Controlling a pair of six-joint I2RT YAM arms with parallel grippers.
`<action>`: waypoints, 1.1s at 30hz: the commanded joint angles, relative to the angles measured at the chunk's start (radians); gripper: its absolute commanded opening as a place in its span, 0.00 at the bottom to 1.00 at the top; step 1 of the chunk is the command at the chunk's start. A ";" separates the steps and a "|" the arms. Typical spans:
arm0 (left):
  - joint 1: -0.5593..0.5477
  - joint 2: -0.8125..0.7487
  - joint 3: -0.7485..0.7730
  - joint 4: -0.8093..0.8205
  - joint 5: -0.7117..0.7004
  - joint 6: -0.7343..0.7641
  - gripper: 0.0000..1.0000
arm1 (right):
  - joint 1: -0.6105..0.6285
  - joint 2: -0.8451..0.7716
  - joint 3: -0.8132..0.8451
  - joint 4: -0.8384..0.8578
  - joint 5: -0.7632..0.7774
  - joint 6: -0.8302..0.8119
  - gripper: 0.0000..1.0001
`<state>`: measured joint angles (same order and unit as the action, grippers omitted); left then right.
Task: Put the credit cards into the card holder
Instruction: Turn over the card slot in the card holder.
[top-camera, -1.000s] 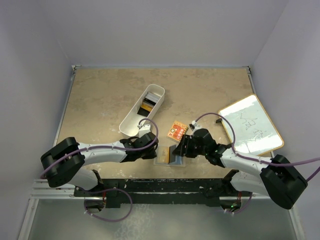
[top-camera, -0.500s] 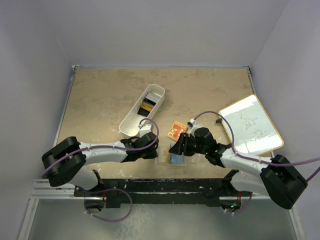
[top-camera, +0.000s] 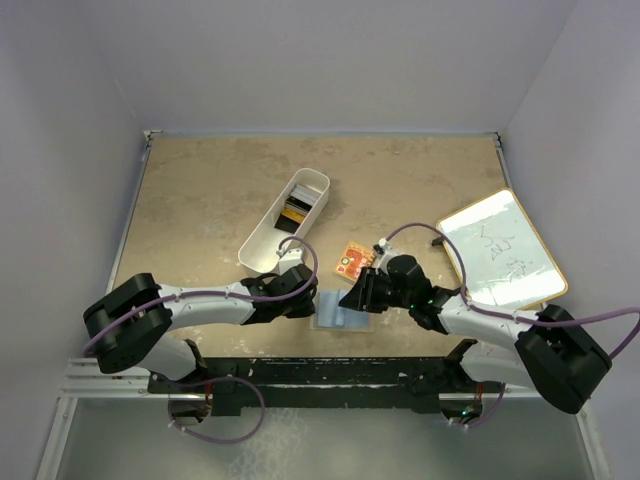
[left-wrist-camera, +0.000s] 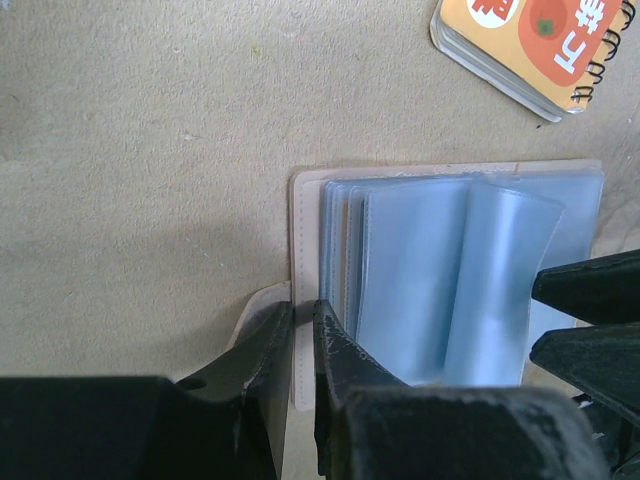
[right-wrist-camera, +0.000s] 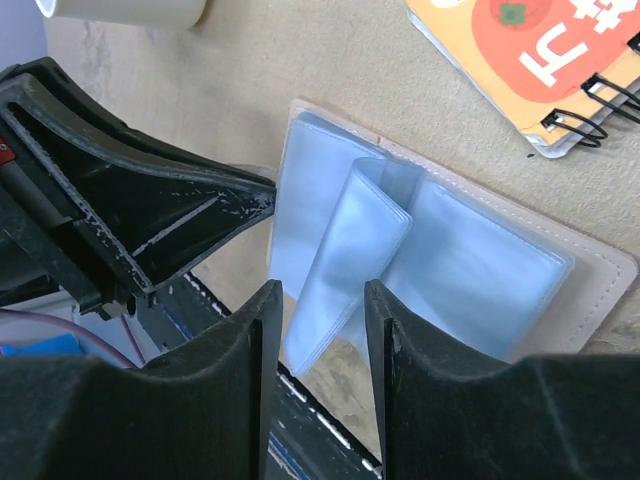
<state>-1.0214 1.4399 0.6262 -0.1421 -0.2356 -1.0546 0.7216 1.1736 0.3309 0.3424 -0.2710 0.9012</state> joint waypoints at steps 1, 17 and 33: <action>-0.002 -0.024 0.013 -0.016 -0.005 -0.002 0.12 | 0.003 -0.003 0.033 -0.029 0.040 -0.018 0.40; -0.002 -0.148 0.025 -0.062 -0.053 -0.032 0.24 | 0.003 -0.174 0.152 -0.506 0.270 -0.142 0.37; 0.002 -0.106 -0.005 0.003 -0.037 -0.038 0.33 | 0.041 -0.041 0.155 -0.186 0.096 -0.014 0.42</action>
<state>-1.0214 1.3228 0.6262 -0.1978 -0.2821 -1.0813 0.7372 1.0649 0.5049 -0.0036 -0.1020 0.8211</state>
